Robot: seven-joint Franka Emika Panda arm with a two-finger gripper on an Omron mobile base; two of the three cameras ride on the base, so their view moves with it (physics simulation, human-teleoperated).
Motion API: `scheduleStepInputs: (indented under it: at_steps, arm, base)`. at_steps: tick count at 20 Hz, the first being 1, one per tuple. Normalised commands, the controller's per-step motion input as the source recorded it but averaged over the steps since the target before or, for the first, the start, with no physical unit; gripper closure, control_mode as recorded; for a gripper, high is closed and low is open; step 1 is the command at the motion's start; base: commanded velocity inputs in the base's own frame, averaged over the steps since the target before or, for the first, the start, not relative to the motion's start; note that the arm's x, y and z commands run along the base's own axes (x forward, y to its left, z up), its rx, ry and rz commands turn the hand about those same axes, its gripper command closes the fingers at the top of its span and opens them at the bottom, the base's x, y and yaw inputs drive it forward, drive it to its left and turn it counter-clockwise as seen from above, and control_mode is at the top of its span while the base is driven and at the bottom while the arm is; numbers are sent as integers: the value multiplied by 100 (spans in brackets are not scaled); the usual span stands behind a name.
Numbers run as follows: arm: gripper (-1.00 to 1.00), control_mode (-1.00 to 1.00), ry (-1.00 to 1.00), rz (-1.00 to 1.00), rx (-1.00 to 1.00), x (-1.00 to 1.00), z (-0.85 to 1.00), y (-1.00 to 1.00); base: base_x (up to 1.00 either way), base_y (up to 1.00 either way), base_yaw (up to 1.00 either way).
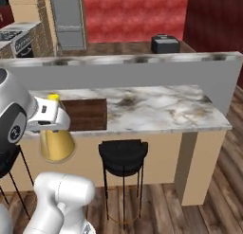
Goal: There is a tray on the dining counter. Grab the cup, mug, and pitcher and place them on the tray. The pitcher may be placed next to the tray if it cannot fit the tray.
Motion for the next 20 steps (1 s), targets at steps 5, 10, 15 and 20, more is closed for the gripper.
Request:
scheduleStepInputs:
  at_steps: [5, 10, 15, 20]
  arm:
    - [100, 100, 0, 0, 0, 0, 0, 0]
    - [100, 100, 0, 0, 0, 0, 0, 0]
    - [100, 100, 0, 0, 0, 0, 0, 0]
    - [100, 100, 0, 0, 0, 0, 0, 0]
  base:
    - [24, 35, 12]
    - [28, 6, 16]
    - [44, 0, 11]
    - [54, 0, 12]
